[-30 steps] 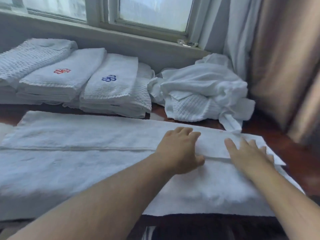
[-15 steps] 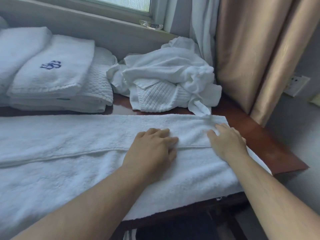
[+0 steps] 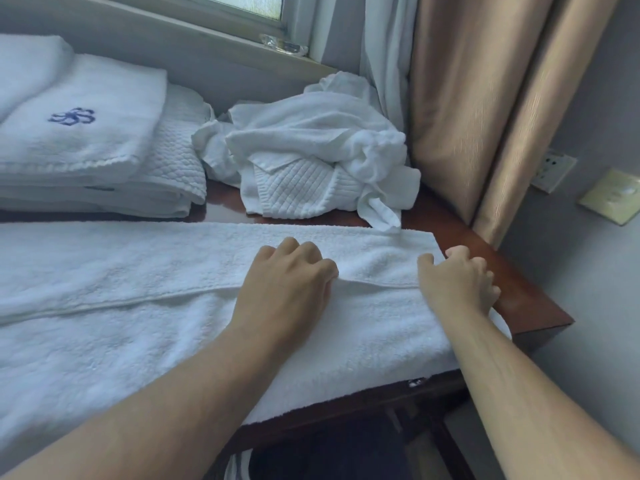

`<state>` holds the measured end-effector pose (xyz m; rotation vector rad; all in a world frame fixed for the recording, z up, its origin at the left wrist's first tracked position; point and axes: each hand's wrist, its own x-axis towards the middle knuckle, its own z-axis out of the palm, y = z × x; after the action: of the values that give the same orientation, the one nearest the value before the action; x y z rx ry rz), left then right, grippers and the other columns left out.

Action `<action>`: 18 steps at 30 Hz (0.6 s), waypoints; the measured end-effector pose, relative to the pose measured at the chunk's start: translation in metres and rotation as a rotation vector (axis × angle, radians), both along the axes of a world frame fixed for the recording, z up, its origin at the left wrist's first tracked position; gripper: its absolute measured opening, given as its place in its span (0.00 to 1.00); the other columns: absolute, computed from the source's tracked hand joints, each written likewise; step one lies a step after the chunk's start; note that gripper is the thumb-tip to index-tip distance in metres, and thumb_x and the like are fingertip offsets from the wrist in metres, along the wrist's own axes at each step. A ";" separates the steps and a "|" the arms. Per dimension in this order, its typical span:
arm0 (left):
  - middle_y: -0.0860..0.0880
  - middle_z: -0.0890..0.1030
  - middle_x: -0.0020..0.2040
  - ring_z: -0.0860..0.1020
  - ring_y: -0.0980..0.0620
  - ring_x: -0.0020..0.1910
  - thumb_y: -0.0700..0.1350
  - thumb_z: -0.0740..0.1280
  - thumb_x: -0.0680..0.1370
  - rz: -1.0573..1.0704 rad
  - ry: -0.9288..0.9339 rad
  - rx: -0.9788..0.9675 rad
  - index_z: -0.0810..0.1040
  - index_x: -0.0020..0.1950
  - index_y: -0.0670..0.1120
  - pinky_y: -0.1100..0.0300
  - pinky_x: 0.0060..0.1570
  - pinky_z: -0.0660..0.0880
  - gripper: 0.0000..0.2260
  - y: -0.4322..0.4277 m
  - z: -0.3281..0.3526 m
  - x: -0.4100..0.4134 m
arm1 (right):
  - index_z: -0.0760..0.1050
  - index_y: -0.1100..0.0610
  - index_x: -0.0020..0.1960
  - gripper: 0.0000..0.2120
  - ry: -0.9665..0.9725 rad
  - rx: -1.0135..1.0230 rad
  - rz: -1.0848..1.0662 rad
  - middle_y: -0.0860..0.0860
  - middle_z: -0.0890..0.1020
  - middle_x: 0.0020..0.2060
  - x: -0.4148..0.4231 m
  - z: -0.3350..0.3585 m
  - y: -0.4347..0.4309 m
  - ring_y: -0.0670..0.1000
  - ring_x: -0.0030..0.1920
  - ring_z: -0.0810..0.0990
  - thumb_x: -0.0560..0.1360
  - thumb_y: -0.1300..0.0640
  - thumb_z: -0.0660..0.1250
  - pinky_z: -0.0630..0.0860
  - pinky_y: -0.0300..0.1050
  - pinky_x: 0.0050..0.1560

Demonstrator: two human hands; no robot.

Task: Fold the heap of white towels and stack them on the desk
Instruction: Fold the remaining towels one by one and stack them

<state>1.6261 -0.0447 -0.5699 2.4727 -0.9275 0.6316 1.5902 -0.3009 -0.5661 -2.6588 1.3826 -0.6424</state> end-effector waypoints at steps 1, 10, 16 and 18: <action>0.56 0.78 0.50 0.72 0.51 0.50 0.50 0.58 0.84 -0.009 -0.012 -0.007 0.82 0.54 0.55 0.53 0.51 0.70 0.12 0.000 0.000 0.000 | 0.71 0.57 0.67 0.28 0.029 -0.024 -0.023 0.60 0.75 0.63 0.002 0.000 0.000 0.62 0.63 0.71 0.77 0.39 0.55 0.65 0.59 0.63; 0.52 0.78 0.43 0.74 0.48 0.40 0.44 0.72 0.77 -0.096 -0.123 -0.008 0.85 0.47 0.52 0.52 0.38 0.70 0.04 0.000 0.003 -0.002 | 0.67 0.60 0.67 0.32 0.111 -0.012 -0.044 0.62 0.75 0.59 0.009 0.003 -0.010 0.58 0.48 0.72 0.78 0.34 0.52 0.67 0.58 0.58; 0.53 0.76 0.43 0.72 0.50 0.40 0.44 0.72 0.78 -0.117 -0.093 0.047 0.84 0.51 0.56 0.56 0.35 0.68 0.06 -0.002 -0.001 0.000 | 0.63 0.60 0.70 0.39 0.192 0.084 -0.020 0.60 0.76 0.61 0.017 0.019 -0.023 0.60 0.53 0.75 0.73 0.29 0.58 0.71 0.55 0.53; 0.55 0.76 0.46 0.71 0.51 0.43 0.46 0.68 0.80 -0.102 -0.079 0.054 0.83 0.54 0.57 0.57 0.39 0.70 0.07 -0.002 -0.004 0.001 | 0.61 0.60 0.71 0.43 0.184 0.165 -0.008 0.58 0.77 0.61 0.021 0.026 -0.027 0.60 0.56 0.77 0.71 0.30 0.63 0.75 0.54 0.52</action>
<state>1.6273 -0.0471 -0.5734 2.4447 -1.1066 0.6822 1.6110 -0.3280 -0.5403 -2.6360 1.4208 -0.2758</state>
